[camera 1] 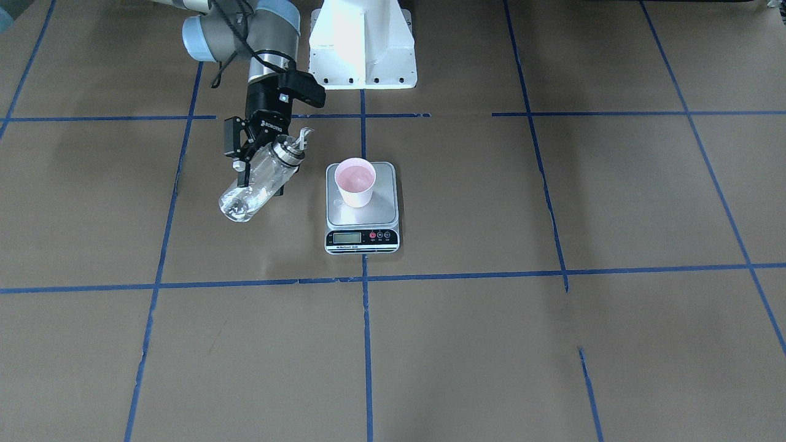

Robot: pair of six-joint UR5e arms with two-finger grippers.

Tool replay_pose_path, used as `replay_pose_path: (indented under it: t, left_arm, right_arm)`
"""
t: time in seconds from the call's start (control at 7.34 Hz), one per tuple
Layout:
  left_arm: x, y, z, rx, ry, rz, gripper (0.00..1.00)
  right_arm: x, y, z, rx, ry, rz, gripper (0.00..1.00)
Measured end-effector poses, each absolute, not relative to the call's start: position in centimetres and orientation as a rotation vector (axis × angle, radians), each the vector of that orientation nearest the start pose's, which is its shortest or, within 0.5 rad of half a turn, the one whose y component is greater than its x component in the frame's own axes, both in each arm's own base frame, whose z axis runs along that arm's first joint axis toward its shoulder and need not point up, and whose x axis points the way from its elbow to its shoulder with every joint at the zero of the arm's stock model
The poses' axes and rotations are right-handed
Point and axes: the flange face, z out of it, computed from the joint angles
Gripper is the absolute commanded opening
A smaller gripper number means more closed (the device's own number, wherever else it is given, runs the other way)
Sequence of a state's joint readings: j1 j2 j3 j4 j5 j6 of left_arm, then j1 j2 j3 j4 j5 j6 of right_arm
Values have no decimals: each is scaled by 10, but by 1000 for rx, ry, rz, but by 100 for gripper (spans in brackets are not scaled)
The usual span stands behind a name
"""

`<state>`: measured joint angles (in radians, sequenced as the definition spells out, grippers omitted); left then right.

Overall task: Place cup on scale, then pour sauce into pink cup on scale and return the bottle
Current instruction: 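Tilt the bottle upright and carry it back to its spot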

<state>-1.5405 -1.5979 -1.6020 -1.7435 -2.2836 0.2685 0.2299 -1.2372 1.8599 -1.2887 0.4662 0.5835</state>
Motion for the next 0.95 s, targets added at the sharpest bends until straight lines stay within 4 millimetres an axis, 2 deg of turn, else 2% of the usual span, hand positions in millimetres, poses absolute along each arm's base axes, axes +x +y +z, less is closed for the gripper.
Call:
replay_pose_path:
  t: [0.14, 0.41, 0.54, 0.82, 0.95]
  left_arm:
    - [-53, -519, 615, 306, 682, 367, 100]
    - [-53, -519, 615, 307, 680, 365, 100]
    - [-55, -518, 614, 309, 678, 363, 100]
    - [-59, -521, 611, 318, 673, 358, 100]
    - [-60, -522, 609, 323, 672, 358, 100]
  right_arm:
    - [-465, -343, 295, 1243, -158, -106, 0]
    - [-430, -348, 331, 1133, -276, 6, 0]
    - [-421, -351, 341, 1088, -336, 92, 0]
    - [-412, -351, 348, 1029, -468, 241, 0]
    - [-404, -347, 360, 1003, -538, 290, 0]
